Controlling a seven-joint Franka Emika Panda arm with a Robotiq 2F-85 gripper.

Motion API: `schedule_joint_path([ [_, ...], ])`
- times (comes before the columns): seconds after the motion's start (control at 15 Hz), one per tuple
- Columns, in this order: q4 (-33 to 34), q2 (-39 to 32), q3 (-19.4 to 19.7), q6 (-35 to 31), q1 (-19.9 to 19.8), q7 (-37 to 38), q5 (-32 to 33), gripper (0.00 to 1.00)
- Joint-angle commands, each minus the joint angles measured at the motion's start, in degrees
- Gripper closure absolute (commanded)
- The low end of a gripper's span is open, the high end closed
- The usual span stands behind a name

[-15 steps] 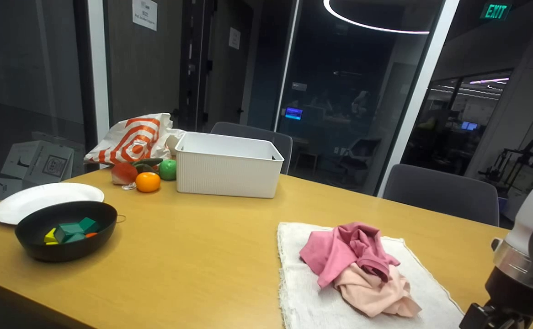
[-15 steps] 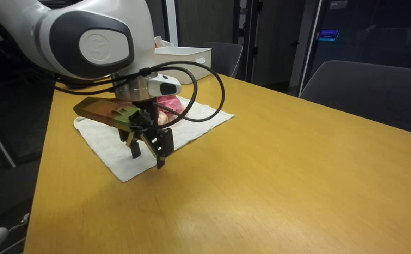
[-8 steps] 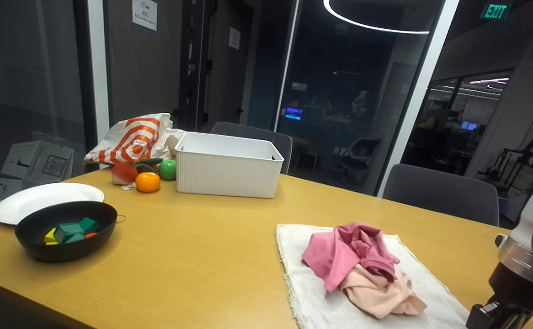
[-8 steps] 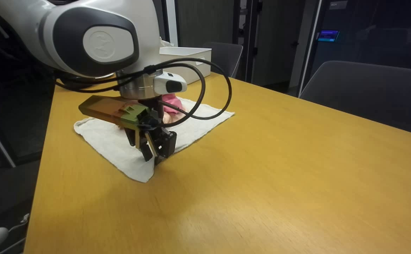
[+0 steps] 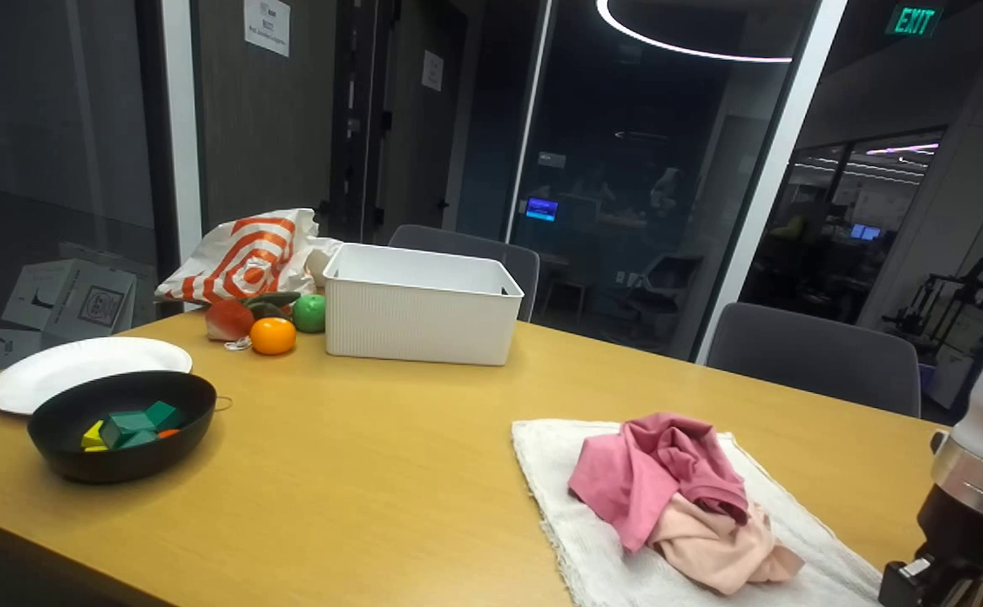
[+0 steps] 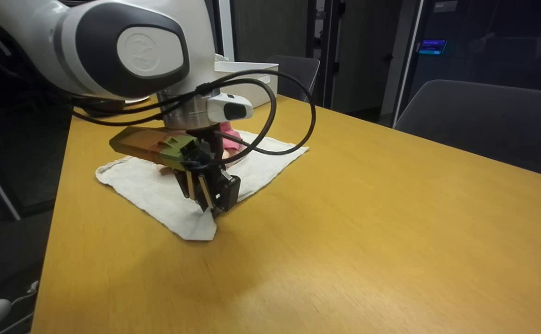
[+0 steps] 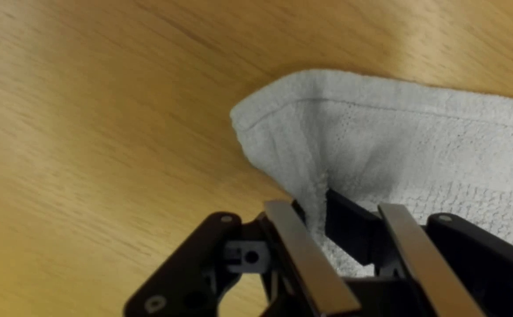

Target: Put the colored cloths on the white cloth then fold it

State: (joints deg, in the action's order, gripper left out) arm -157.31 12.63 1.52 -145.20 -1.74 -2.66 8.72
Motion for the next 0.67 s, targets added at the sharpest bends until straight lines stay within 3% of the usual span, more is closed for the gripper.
schedule_joint_path([
  [0.0, 0.07, 3.23, -1.75, 4.1, -4.43, 8.73, 8.75, 0.95],
  [0.2, 0.38, 4.1, -2.63, 8.79, -7.03, 16.69, 15.0, 0.94],
  [0.6, 4.05, 7.0, -4.08, 14.86, -7.83, 26.87, 18.19, 0.96],
])
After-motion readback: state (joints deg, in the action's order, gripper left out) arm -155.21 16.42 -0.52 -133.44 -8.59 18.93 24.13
